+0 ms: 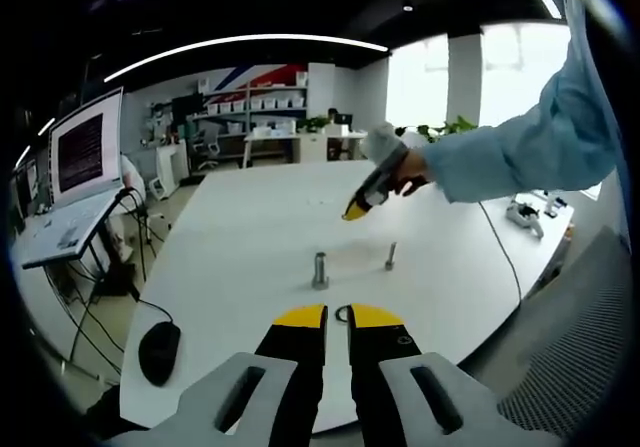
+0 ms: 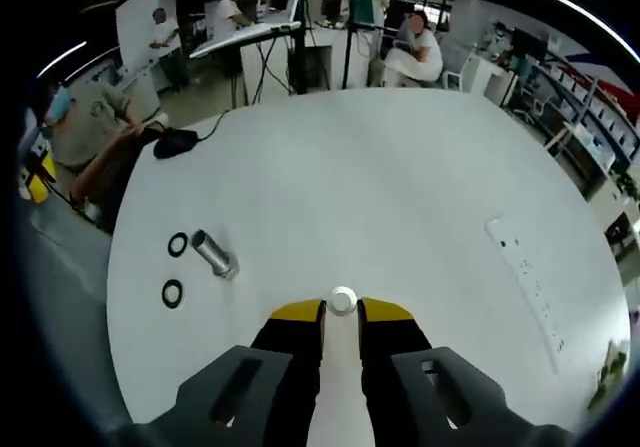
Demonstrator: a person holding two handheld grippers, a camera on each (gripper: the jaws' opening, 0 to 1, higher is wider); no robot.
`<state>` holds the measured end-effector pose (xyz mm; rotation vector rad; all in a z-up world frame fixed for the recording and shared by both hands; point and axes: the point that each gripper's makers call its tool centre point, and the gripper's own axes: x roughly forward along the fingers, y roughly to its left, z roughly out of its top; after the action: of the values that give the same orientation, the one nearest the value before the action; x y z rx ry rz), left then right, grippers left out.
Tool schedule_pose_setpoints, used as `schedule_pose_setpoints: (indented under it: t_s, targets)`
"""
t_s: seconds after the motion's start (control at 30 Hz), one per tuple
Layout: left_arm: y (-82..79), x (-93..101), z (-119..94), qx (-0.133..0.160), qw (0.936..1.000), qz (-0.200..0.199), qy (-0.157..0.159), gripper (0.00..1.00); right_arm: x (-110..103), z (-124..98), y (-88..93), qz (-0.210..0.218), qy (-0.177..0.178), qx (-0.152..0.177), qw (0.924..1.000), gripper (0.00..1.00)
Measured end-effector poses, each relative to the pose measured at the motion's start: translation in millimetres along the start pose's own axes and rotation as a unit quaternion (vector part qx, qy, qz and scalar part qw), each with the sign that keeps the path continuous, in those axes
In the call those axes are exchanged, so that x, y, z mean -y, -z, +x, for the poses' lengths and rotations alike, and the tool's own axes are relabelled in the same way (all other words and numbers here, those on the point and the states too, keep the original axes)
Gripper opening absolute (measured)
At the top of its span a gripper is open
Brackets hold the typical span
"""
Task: Place the washer onto the threaded stud by aligning its center hole with the stud, sliding it down to the base, and recovering from edge contact or off-axis alignment until the washer reaches the visible bottom stop.
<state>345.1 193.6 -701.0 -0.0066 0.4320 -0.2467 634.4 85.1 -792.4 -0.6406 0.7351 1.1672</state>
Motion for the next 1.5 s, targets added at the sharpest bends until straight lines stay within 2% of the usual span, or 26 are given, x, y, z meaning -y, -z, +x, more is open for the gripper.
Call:
schedule_pose_setpoints:
  t_s: [0.47,0.83,1.23,1.5]
  targets:
    - [-2.0,0.4,-1,0.004,1.0,0.002,-0.001,0.06,-10,-33,-2.6,-0.014,0.013,0.011,0.9997,0.15]
    - [-4.4,-0.2,-2,0.011,0.9999,0.002,-0.003,0.06,-17,-51,5.1,-0.013,0.021,0.013,0.9996,0.15]
    - [-7.3,-0.5,-3,0.02,0.9998,0.002,-0.003,0.06,-29,-68,22.5,-0.021,0.019,0.003,0.9996,0.15]
    - [-9.1,0.1,-3,0.026,0.9997,0.004,-0.001,0.06,-43,-65,40.1,-0.018,0.0,-0.007,0.9998,0.15]
